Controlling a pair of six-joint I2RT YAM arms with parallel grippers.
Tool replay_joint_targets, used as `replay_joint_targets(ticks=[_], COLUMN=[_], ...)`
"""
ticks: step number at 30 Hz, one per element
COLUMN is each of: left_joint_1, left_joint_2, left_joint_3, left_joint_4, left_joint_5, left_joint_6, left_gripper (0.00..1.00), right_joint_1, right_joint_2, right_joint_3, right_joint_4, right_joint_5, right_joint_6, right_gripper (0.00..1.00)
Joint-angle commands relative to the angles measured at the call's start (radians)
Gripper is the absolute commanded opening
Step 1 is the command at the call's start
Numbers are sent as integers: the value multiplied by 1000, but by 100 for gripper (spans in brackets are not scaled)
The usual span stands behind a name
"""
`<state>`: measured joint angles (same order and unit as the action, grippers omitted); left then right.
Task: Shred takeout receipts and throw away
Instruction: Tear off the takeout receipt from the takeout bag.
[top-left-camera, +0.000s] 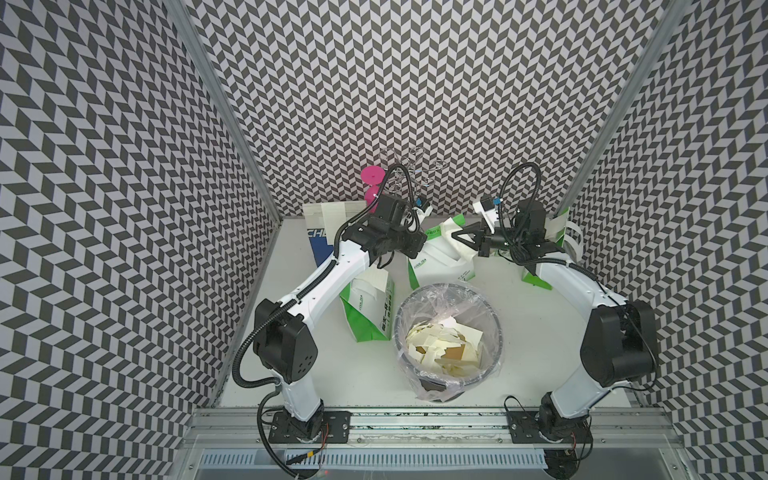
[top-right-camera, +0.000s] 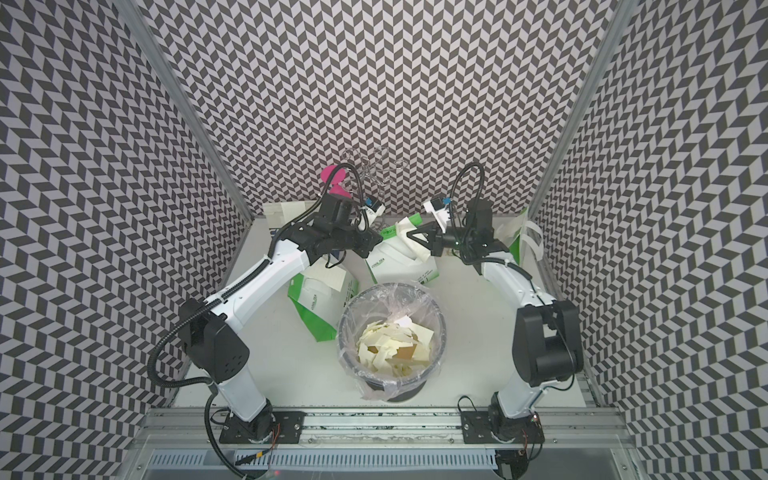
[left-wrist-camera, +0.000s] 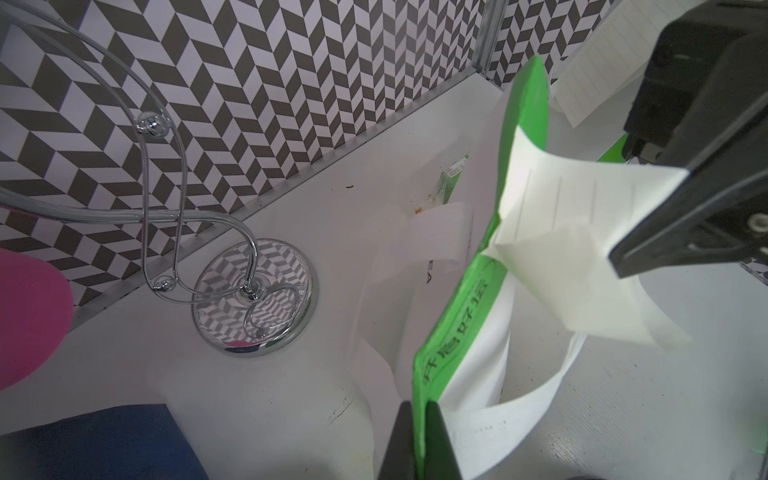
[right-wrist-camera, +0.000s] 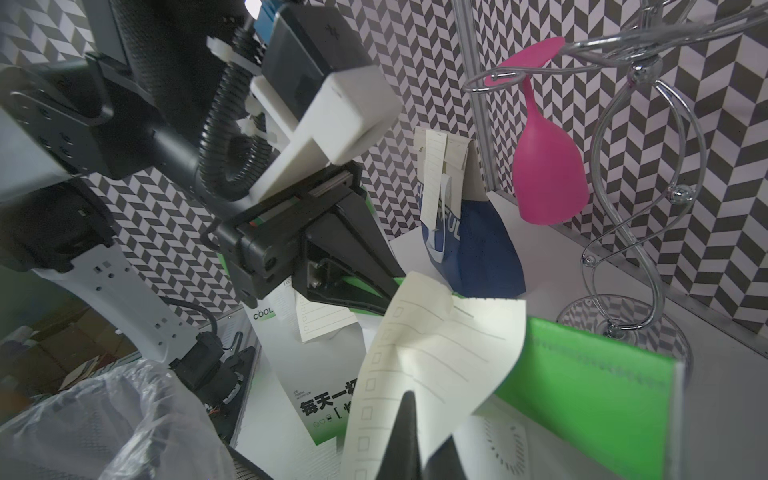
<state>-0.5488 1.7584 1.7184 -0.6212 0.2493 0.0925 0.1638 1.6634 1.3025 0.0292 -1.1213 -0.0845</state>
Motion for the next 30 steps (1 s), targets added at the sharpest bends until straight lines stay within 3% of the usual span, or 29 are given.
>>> replay_joint_targets(ticks=[1,2,6,14,18,30], left_joint_1=[17,17,16,15,14,13], left_joint_2=[-11,-11,-8,-4,1,2], left_joint_3=[10,13,14,18,23,27], left_joint_4=[-33,-32,-31,-35,-35,-43], left_joint_5=[31,41,53,49,53,48], left_joint_6=[6,5,5,6,9,14], left_gripper=[0,0,0,0,0,0], right_joint_1=[8,12,24,26,26,52], right_joint_2=[-15,-10,6,-47,-37,59], right_joint_3=[33,33,47,67,85,177], right_joint_4=[-86,-102,-143,-202,-211,-270], right_joint_5=[80,103,167,321,319,204], right_joint_6=[-157,-175,-216,-252,-265,-280], right_gripper=[4,5,33,58,64,69])
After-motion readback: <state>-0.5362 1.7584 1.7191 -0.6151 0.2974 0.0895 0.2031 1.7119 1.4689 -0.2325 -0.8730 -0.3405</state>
